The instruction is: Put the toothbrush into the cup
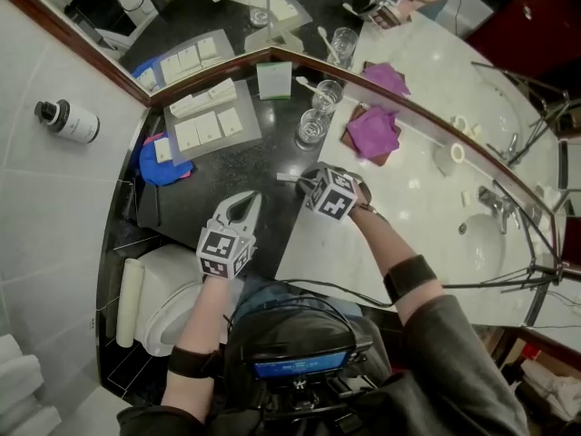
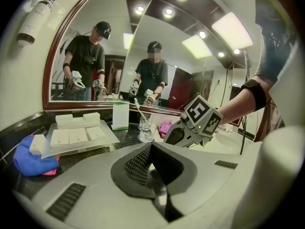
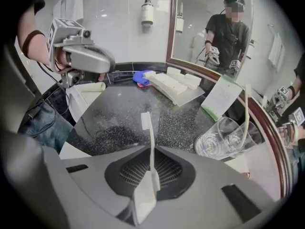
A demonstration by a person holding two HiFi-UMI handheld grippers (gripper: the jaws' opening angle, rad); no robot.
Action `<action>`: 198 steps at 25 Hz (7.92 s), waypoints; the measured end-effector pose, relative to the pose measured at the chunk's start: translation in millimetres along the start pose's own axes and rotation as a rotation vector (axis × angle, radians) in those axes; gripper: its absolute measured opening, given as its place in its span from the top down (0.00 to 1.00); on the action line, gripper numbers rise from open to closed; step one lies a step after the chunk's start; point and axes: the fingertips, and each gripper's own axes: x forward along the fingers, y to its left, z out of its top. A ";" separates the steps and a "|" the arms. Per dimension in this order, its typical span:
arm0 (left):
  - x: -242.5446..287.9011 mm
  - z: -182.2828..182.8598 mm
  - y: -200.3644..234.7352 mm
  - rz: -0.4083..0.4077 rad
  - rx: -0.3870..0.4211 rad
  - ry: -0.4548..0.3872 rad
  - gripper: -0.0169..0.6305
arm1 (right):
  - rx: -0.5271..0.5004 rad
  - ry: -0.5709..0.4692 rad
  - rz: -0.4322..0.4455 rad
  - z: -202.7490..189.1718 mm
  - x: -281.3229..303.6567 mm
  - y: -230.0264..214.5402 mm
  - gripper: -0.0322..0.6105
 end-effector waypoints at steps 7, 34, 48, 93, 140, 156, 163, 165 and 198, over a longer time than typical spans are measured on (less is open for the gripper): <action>-1.8 11.6 -6.6 0.002 0.015 -0.016 0.97 | 0.120 -0.247 -0.112 28.7 -68.6 -11.1 0.88; 55.5 23.7 -68.0 -0.094 0.079 0.008 0.97 | 0.662 -0.935 -0.350 -29.3 -196.3 -48.0 0.88; 123.6 72.4 -16.6 -0.078 0.114 -0.090 0.97 | 0.804 -1.209 -0.359 26.4 -183.5 -166.5 0.88; 141.7 27.0 31.7 -0.095 0.051 -0.050 0.97 | 0.435 -0.756 -0.474 59.9 -59.5 -155.7 0.83; 5.0 71.9 -78.7 0.011 0.069 -0.104 0.97 | 0.763 -0.617 -0.617 -169.4 -271.8 -5.2 0.92; -6.3 60.1 -107.2 -0.009 0.041 -0.109 0.97 | 0.830 -0.619 -0.615 -206.5 -280.4 22.1 0.92; -0.8 58.0 -103.5 0.013 0.010 -0.112 0.97 | 0.831 -0.623 -0.609 -203.9 -279.3 20.9 0.92; 3.8 58.3 -100.5 0.018 -0.019 -0.105 0.97 | 0.838 -0.629 -0.605 -202.0 -280.1 19.9 0.92; 222.4 76.3 54.2 -0.061 -0.541 -0.054 0.60 | 0.923 -0.600 -0.537 -136.0 -195.3 5.1 0.92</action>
